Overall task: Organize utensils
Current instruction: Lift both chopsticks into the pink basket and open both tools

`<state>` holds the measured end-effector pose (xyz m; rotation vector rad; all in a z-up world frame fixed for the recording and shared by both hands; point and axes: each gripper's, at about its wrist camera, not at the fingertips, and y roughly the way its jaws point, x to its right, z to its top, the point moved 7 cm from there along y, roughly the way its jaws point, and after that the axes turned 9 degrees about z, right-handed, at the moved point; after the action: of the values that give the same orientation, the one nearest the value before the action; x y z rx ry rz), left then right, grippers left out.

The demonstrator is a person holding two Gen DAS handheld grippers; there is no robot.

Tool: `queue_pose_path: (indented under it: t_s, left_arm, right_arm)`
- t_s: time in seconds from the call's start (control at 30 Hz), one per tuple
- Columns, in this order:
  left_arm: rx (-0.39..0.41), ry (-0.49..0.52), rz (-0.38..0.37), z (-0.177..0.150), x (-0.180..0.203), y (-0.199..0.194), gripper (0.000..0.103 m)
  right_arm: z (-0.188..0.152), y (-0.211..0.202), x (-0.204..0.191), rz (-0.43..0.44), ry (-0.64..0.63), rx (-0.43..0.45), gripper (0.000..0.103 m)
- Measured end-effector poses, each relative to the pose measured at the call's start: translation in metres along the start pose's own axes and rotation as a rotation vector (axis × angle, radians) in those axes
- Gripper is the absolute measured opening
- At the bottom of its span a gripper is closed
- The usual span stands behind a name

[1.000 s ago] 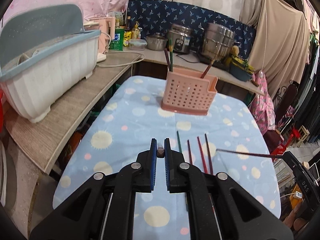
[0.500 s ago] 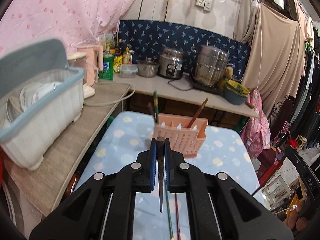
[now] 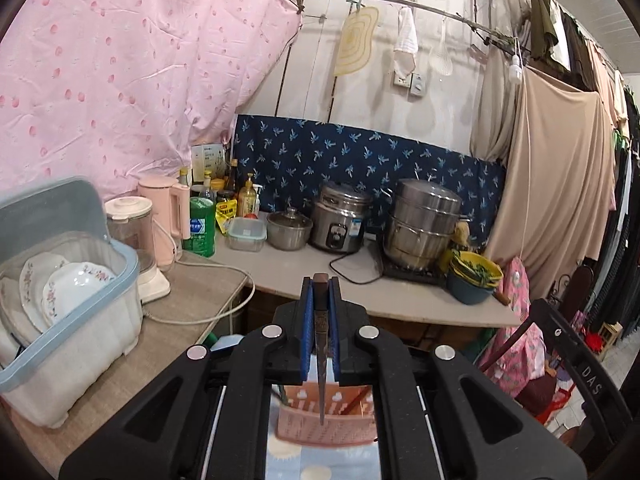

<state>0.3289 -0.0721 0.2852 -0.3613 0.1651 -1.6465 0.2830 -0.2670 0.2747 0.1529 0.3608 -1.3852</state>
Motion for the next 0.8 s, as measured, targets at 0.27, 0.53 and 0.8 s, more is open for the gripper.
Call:
queue_pose_path:
  t_s: [0.27,0.53,0.8]
  left_arm:
    - [-0.028,0.019,0.041,-0.013,0.006,0.057,0.007]
    - [-0.118,0.034,0.045,-0.054,0.0,0.092,0.007]
    - [-0.155,0.054,0.047,-0.071,0.0,0.099,0.008]
  right_arm:
    - [-0.016,0.063,0.015,-0.02,-0.01,-0.033,0.007]
    - [-0.067,0.102,0.029,-0.029,-0.012,-0.148,0.007]
    - [-0.091,0.11,0.034,-0.044,-0.029,-0.202,0.012]
